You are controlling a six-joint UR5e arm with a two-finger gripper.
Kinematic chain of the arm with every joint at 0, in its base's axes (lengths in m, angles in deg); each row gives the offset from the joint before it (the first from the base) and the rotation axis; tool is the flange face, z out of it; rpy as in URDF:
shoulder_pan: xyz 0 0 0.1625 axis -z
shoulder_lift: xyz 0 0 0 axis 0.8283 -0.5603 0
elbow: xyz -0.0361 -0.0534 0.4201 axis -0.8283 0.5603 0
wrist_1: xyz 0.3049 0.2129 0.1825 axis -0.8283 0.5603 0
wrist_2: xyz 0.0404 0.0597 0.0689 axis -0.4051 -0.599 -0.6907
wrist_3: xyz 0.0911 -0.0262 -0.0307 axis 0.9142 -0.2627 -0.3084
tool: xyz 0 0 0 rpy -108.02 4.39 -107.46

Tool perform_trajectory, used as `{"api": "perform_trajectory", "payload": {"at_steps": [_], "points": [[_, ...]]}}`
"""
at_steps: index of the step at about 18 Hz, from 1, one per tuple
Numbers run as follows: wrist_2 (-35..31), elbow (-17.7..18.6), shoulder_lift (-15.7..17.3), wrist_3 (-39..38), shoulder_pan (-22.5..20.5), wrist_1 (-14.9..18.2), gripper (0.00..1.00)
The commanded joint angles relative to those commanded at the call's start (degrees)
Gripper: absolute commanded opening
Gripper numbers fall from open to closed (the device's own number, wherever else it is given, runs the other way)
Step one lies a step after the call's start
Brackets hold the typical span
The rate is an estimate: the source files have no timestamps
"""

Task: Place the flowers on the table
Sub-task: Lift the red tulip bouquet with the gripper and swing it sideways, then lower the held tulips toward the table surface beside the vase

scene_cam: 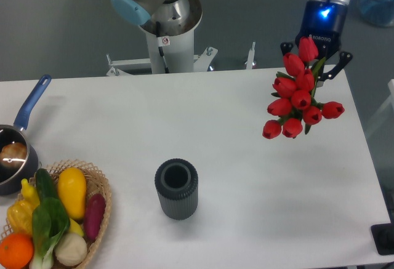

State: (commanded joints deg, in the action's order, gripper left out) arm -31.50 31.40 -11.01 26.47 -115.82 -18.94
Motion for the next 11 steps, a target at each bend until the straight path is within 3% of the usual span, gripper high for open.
{"api": "perform_trajectory", "payload": {"at_steps": [4,11], "points": [[-4.76,0.00,-0.79,2.46,1.93,2.81,0.33],[-9.69,-0.09,-5.09,2.47,4.93,4.04,0.34]]}}
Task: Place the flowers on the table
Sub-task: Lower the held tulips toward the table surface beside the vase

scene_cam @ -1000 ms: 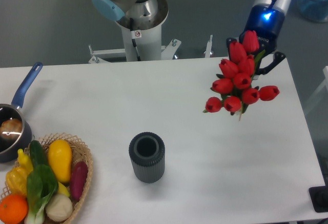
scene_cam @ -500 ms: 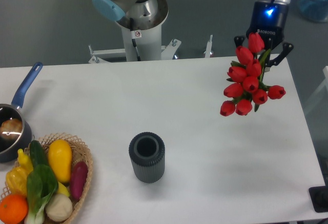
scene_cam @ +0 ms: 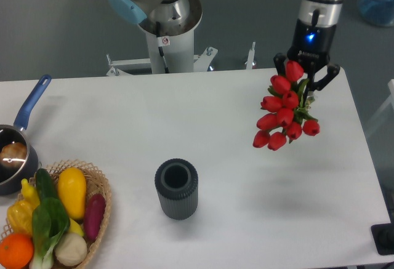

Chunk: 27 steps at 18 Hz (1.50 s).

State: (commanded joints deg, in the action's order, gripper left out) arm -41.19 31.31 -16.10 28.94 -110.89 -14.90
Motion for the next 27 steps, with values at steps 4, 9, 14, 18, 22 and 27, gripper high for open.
{"api": "perform_trajectory", "payload": {"at_steps": [4,9,14,18,22,27], "points": [[-3.16,-0.09,-2.90,0.00,1.14,0.97,0.34],[-8.69,-0.17,-4.75,0.00,2.28,1.06,0.34],[-10.90,-0.18,-6.16,0.00,2.81,1.06,0.34],[-14.49,-0.09,-7.03,0.00,3.34,2.19,0.34],[-17.06,-0.18,-7.74,0.09,4.40,2.29,0.34],[-17.14,-0.09,-8.53,0.09,4.66,2.29,0.34]]}}
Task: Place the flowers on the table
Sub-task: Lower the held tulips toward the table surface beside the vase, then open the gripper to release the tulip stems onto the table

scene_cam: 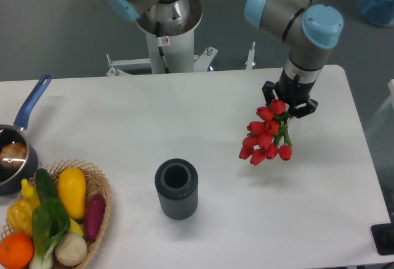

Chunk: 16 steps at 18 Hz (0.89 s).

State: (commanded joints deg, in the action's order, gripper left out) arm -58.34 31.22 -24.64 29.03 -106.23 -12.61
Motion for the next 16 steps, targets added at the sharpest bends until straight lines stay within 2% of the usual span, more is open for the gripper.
{"api": "perform_trajectory", "payload": {"at_steps": [13,16], "points": [[-0.70,-0.70,-4.04,1.49,0.00,-0.44,0.38],[-0.70,-1.23,-4.13,1.76,-0.09,-0.44,0.38]]}}
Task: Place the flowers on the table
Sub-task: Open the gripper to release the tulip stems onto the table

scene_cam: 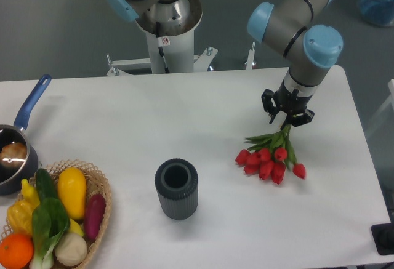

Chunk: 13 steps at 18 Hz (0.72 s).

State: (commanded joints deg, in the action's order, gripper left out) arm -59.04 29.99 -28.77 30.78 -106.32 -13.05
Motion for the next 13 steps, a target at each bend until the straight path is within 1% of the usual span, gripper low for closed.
{"api": "perform_trajectory", "payload": {"at_steps": [2,3,5,7,9,11,13], "points": [[0.18,-0.53,0.09,0.70,-0.09,0.09,0.39],[0.18,-0.70,0.26,1.40,-0.09,-0.09,0.50],[0.44,-1.40,0.53,3.51,-0.09,-0.35,1.00],[0.61,-2.54,0.70,3.78,0.00,-0.26,1.00],[0.53,-2.73,0.97,3.78,0.09,-0.35,1.00],[0.79,-2.64,2.28,3.78,0.09,-0.70,1.00],[2.89,-2.99,3.60,3.35,0.00,-2.89,1.00]]}}
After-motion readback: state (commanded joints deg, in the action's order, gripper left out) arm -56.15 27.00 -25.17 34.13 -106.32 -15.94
